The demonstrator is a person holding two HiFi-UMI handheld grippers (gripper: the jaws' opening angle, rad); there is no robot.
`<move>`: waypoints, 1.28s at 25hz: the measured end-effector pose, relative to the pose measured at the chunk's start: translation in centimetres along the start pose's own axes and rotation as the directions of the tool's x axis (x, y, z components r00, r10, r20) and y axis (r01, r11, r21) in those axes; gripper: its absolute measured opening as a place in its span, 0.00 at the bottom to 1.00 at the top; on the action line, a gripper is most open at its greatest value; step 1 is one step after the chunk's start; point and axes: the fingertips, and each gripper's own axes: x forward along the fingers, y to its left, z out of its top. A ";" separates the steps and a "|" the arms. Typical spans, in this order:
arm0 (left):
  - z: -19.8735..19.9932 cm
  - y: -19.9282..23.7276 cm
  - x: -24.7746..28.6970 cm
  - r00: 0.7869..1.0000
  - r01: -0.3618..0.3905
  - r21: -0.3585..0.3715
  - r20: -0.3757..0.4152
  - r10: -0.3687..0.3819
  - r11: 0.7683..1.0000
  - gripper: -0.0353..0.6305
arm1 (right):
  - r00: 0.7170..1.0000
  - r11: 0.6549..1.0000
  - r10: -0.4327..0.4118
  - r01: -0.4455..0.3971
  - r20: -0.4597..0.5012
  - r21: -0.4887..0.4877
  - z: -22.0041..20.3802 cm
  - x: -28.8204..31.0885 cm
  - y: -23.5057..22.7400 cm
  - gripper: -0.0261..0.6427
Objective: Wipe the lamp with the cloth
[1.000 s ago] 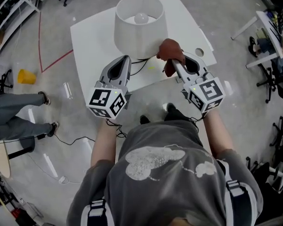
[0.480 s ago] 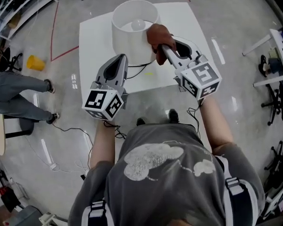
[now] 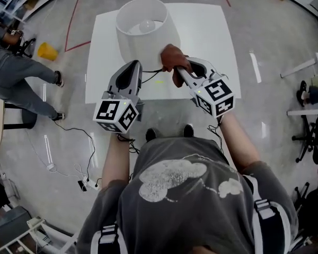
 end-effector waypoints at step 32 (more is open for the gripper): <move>0.1 3.2 0.4 0.991 -0.130 -0.017 0.024 0.130 0.991 0.06 | 0.999 0.999 -0.050 0.050 0.001 0.012 0.9 3.0 -7.6 0.13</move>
